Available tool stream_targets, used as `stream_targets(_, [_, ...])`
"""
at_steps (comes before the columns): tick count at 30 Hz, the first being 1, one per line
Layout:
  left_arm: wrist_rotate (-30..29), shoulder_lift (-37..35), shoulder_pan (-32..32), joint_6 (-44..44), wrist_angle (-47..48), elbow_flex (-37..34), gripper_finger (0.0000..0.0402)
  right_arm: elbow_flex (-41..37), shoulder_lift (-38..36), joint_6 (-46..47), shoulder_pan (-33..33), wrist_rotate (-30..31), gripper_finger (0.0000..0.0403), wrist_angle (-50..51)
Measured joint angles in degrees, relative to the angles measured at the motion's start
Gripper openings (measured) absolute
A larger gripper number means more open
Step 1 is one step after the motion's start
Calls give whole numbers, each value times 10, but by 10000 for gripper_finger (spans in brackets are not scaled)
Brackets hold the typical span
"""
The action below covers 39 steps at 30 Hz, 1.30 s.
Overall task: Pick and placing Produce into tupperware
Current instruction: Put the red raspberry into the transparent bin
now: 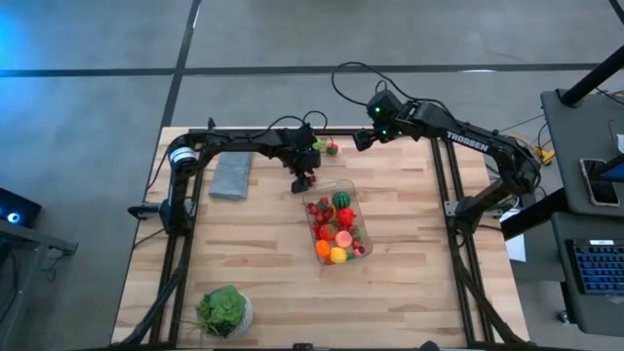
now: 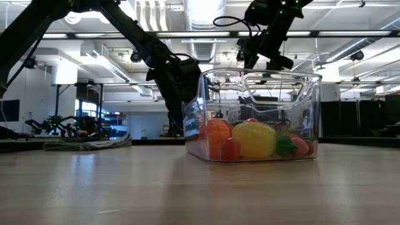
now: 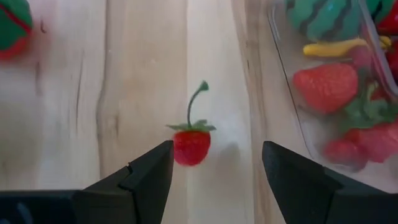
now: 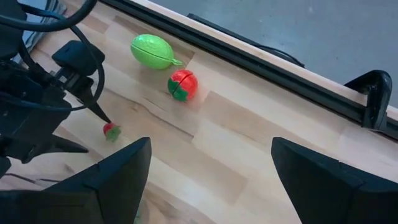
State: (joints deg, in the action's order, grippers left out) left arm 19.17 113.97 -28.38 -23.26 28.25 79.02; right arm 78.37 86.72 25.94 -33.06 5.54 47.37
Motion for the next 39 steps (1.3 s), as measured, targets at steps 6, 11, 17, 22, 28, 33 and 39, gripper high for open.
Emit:
stream_targets(6, [-56, 0, 0, -37, -55, -7, 231, 0, 0, -8, 0, 0, 325, 0])
stream_targets(11, [-57, 0, -5, -37, -73, -29, 231, 0, 0, -9, 0, 0, 325, 1])
stream_targets(17, [-54, 0, -3, -30, -85, -43, 231, 0, 0, -9, 0, 0, 325, 2])
stream_targets(22, [-52, 0, -2, -26, -107, -44, 231, 0, 0, -9, 0, 0, 325, 2])
stream_targets(28, [-50, 0, -2, -25, -113, -44, 231, 0, 0, -9, 0, 0, 325, 2])
stream_targets(33, [-46, 0, -2, -24, -112, -44, 231, 0, 0, -9, 0, 0, 325, 2])
stream_targets(39, [-32, 0, -2, 18, -103, -44, 231, 0, 0, -14, 0, 0, 325, 3])
